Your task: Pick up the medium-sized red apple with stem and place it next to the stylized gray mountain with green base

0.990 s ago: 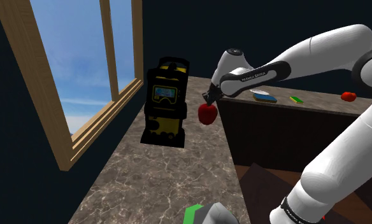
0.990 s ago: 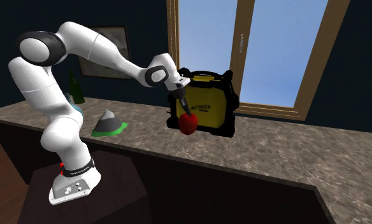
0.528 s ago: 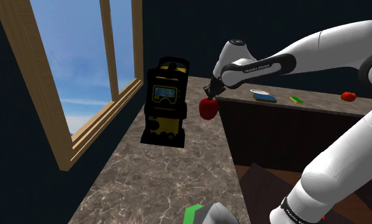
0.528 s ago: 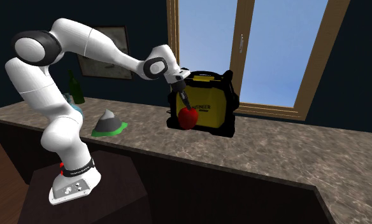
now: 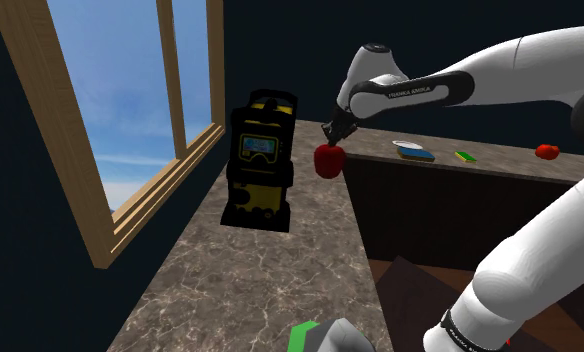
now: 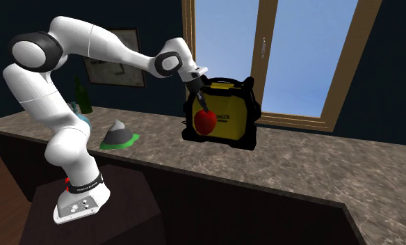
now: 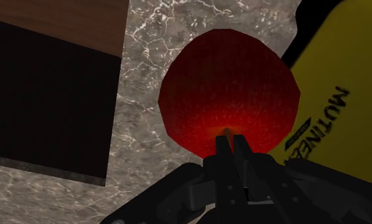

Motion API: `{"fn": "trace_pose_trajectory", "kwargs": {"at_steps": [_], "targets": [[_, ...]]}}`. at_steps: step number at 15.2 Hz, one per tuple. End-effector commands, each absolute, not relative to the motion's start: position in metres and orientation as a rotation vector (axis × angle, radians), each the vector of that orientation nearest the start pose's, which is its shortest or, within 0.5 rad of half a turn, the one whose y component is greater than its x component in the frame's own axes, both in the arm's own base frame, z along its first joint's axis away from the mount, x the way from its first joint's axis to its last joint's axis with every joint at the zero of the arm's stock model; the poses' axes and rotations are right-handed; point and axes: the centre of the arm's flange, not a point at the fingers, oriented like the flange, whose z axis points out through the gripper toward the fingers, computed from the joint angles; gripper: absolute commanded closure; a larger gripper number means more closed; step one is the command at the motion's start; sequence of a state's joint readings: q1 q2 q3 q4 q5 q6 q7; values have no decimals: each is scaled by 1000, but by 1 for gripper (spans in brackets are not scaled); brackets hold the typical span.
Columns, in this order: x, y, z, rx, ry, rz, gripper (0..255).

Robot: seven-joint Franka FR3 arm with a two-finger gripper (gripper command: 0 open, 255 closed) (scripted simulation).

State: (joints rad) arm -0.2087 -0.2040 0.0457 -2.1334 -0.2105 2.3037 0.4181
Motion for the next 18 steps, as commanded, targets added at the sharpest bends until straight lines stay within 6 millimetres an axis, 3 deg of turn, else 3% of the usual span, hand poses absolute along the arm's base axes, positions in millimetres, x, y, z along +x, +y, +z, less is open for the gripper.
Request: {"fn": "trace_pose_trajectory", "kwargs": {"at_steps": [1, 13, 18], "targets": [[519, -89, 545, -3131, 748, -642, 255], [519, -89, 607, -3131, 748, -642, 255], [492, -29, 607, -3131, 748, -642, 255]]}}
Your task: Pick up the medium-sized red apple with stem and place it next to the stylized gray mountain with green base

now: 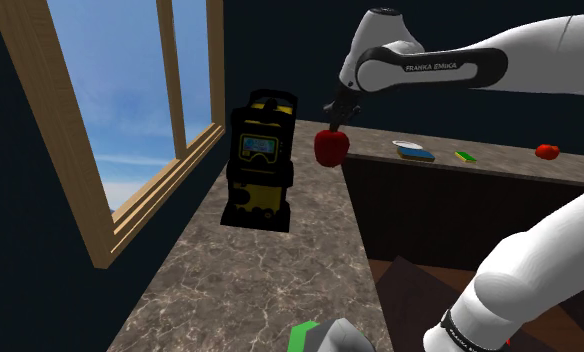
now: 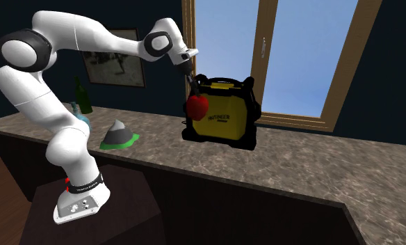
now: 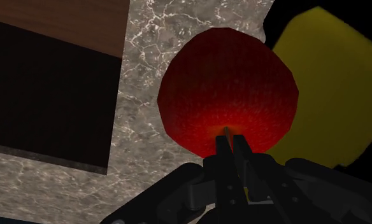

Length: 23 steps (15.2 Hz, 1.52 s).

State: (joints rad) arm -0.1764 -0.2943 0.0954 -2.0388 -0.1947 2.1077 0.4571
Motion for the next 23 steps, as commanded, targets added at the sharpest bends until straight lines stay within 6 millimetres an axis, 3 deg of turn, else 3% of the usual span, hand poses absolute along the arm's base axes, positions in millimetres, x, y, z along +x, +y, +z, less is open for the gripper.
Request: {"fn": "trace_pose_trajectory", "kwargs": {"at_steps": [1, 23], "targets": [[486, -16, 607, -3131, 748, -642, 255], [368, 249, 607, -3131, 748, -642, 255]]}}
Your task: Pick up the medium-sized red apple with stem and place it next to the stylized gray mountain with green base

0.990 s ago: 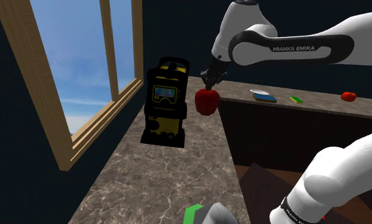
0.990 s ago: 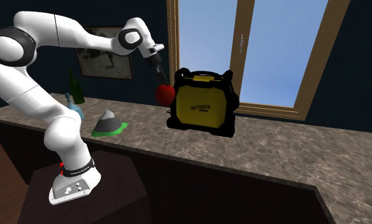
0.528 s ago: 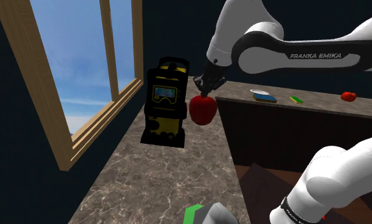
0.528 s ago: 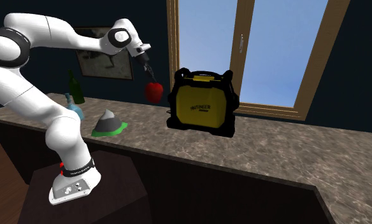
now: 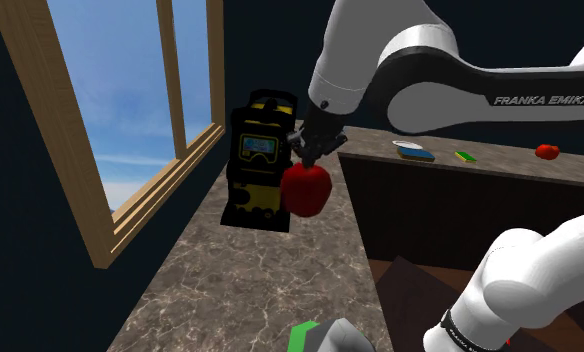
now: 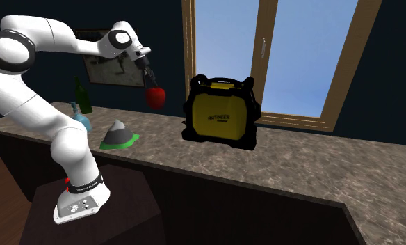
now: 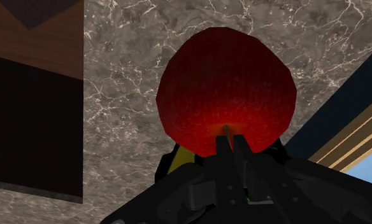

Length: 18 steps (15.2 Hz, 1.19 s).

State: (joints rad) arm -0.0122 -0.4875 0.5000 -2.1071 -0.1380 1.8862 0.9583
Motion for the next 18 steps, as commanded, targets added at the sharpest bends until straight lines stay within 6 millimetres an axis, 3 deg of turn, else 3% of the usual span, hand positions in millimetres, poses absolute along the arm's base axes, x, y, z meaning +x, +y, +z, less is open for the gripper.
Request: {"fn": "trace_pose_trajectory", "kwargs": {"at_steps": [1, 18], "targets": [[362, 261, 607, -3131, 748, -642, 255], [270, 465, 607, -3131, 748, -642, 255]]}}
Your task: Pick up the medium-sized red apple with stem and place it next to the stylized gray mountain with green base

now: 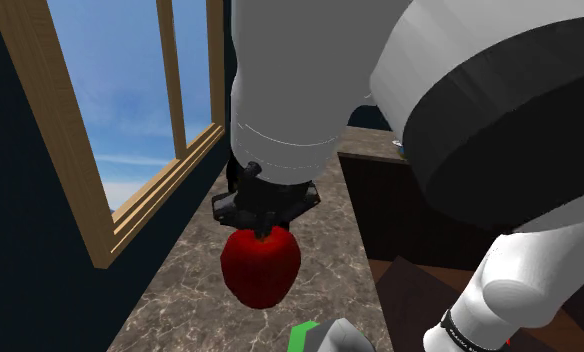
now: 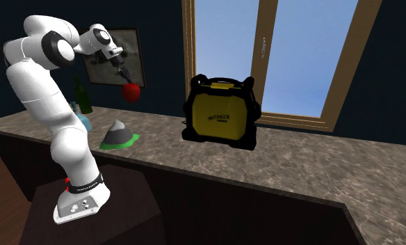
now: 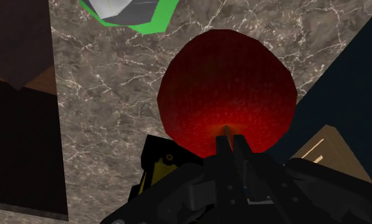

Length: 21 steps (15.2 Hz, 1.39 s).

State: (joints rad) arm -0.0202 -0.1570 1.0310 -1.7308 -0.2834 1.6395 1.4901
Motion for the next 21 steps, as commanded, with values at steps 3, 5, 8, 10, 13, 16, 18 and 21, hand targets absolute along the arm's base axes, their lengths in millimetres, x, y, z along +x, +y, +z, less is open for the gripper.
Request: {"fn": "trace_pose_trajectory", "kwargs": {"at_steps": [3, 5, 8, 10, 13, 16, 18, 21], "targets": [[258, 493, 607, -3131, 748, -642, 255], [258, 493, 597, -3131, 748, -642, 255], [258, 493, 581, -3131, 748, -642, 255], [258, 493, 570, -3131, 748, -642, 255], [258, 493, 554, -3131, 748, -642, 255], [258, 493, 539, -3131, 748, -642, 255], [258, 493, 528, -3131, 748, -642, 255], [258, 493, 512, -3131, 748, -642, 255]]}}
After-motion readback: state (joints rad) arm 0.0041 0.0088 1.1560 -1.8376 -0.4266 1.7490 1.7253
